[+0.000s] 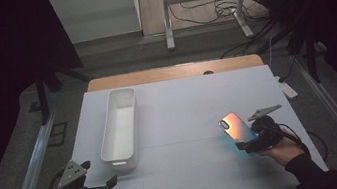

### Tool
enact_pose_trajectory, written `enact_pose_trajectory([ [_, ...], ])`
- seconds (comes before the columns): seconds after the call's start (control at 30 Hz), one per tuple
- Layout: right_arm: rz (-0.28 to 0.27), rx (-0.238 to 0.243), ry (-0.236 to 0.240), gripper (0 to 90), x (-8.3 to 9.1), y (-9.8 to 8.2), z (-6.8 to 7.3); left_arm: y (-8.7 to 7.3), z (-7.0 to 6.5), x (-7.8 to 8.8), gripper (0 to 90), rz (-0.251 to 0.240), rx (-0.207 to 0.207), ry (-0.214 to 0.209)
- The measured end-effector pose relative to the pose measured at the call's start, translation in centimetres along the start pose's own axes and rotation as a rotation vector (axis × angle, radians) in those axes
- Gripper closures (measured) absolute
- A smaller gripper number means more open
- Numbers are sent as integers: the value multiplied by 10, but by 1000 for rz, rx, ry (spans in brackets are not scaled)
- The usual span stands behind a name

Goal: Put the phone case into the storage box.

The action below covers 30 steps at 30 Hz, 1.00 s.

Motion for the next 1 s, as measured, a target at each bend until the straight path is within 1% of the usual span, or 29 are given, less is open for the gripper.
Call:
enact_pose_trajectory([
  [0.13, -20, 13, 10, 168, 4, 3, 2, 6, -3, -2, 0, -2, -14, 6],
  [0.33, -63, 34, 32, 168, 10, 9, 8, 17, -6, -4, 0, -21, -10, -6],
  [0.5, -88, 47, 38, 168, 14, 13, 12, 26, -12, -7, 0, -46, -11, -39],
  [0.6, -95, 58, 40, 168, 14, 14, 13, 32, -16, -10, 0, -59, -23, -66],
  [0.7, -100, 56, 43, 169, 16, 15, 13, 34, -18, -12, 0, -61, -32, -79],
  [0.9, -131, 70, 61, 168, 20, 19, 15, 44, -25, -18, 0, -83, -48, -145],
  [1.0, -142, 74, 68, 168, 21, 20, 15, 48, -29, -22, 0, -88, -65, -172],
])
Point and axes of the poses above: each handheld gripper's, and its own axes: x roughly backward along the jaws, y roughly out of its top, z roughly to its left, the point moved 6 cm from there along -x, roughly forward along the jaws, and after that the axes turned 5 degrees about z, right-handed, at the moved point
